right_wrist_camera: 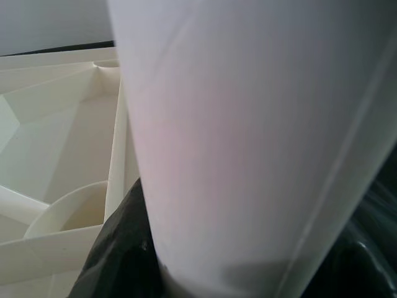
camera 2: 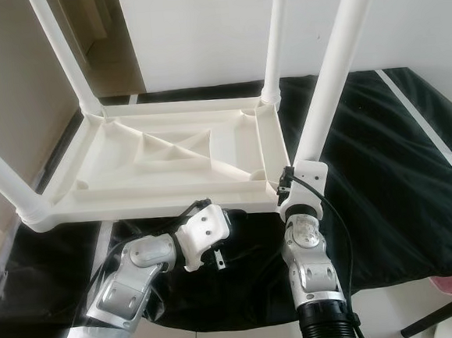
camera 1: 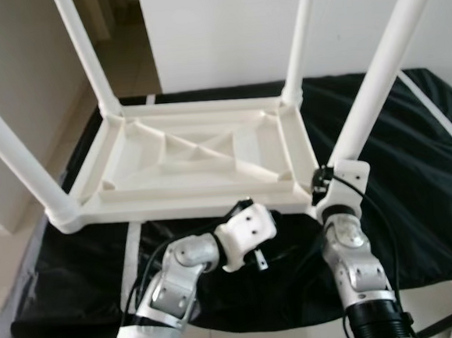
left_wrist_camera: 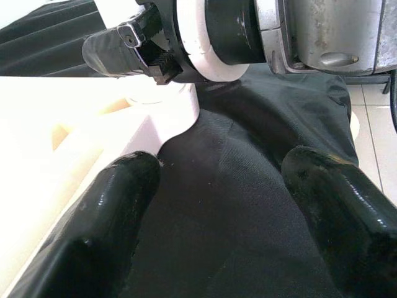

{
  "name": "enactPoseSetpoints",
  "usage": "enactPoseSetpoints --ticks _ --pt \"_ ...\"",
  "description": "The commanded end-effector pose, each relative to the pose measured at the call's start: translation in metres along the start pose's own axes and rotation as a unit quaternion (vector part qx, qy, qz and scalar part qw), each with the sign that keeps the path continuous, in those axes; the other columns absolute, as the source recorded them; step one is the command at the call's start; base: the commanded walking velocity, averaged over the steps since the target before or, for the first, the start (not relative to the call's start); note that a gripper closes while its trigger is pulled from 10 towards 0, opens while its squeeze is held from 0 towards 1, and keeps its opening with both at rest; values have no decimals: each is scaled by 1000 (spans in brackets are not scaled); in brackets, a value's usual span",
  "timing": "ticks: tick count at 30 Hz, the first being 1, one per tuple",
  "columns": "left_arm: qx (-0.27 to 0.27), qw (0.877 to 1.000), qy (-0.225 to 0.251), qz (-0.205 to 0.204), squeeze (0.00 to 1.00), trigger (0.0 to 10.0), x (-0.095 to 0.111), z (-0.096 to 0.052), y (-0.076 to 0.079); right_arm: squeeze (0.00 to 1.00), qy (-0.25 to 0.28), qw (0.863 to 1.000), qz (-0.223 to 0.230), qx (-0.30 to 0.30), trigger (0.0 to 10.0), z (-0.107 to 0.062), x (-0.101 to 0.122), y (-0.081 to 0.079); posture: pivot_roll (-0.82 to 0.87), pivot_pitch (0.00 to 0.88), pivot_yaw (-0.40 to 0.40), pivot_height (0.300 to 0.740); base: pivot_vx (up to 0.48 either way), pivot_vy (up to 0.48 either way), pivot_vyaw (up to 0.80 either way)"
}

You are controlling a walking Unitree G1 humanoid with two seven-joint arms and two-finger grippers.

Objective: Building children table

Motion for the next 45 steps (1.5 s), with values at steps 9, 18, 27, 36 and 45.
enactPoseSetpoints --ticks 9,18,27,36,45 --pt "55 999 2 -2 0 10000 -2 1 -9 1000 48 995 -3 89 10000 5 17 15 -70 22 1 740 0 0 0" --pt "64 998 6 -4 0 10000 -1 5 -14 0 45 972 -32 229 10000 8 19 38 -77 17 -6 740 0 0 0" --pt "69 998 5 0 0 10000 0 2 -16 0 17 925 -95 368 10000 14 9 42 -55 17 -5 740 0 0 0" --pt "65 998 1 4 0 10000 0 -2 -18 0 24 902 -135 410 6510 26 9 29 -39 20 15 740 0 0 0" --pt "61 998 0 4 0 10000 0 -2 -15 0 21 894 -125 429 0 26 5 20 -25 34 18 740 0 0 0"
Point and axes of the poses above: a point about 5 cm out from each wrist's last joint towards the gripper, its own z axis pointing out of the wrist towards the gripper, its own x axis along the axis of the wrist's last joint, y = z × x, the point moved 2 cm from there along z, pointing out of the wrist towards the gripper, and after that the axes turned 3 degrees about -z, right-handed, at the moved point
